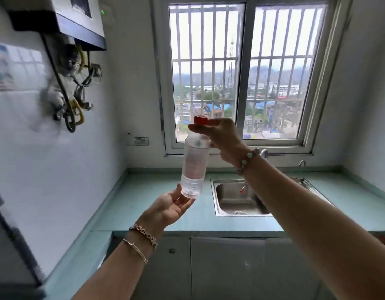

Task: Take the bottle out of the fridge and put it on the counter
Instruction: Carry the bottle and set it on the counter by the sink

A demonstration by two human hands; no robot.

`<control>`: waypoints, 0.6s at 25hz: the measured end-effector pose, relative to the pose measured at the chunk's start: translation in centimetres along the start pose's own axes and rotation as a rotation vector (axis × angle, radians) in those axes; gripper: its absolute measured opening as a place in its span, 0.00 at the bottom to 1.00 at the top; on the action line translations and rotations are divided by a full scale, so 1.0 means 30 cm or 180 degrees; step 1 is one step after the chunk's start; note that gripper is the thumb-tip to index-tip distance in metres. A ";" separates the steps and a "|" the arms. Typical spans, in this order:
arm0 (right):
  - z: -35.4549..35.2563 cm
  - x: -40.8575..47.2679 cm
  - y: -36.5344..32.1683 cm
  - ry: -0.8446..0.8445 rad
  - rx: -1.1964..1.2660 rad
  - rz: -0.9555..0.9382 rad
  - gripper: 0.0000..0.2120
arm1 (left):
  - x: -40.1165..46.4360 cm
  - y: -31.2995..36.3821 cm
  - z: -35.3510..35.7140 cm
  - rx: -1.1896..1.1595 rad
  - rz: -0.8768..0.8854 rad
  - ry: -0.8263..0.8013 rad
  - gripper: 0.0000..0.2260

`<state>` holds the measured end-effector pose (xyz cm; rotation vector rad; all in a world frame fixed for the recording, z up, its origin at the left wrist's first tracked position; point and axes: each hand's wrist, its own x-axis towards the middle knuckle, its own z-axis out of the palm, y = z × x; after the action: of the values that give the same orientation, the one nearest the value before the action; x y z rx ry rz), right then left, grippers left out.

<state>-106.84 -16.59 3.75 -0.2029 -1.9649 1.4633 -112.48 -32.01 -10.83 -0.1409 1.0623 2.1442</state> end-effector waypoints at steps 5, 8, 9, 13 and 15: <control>0.167 0.414 0.340 -0.0245 0.0048 0.0220 0.23 | 0.504 0.131 -0.040 -0.0003 -0.0150 0.0365 0.12; 0.262 0.641 0.509 -0.0360 0.0020 0.0293 0.22 | 0.776 0.204 -0.045 0.0087 -0.0258 0.0640 0.11; 0.293 0.695 0.559 -0.0407 -0.0033 0.0312 0.21 | 0.850 0.225 -0.049 0.0067 -0.0287 0.0691 0.11; 0.454 0.861 0.840 -0.0551 -0.0393 0.0638 0.15 | 1.179 0.263 -0.173 -0.0164 -0.0521 0.1116 0.09; 0.518 0.891 0.983 -0.0576 -0.0544 0.0817 0.15 | 1.306 0.255 -0.236 -0.0168 -0.0623 0.1288 0.10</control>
<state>-144.07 -5.16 -13.82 -0.4248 -2.2815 1.5163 -147.52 -18.20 -25.86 -0.6992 1.1602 2.0103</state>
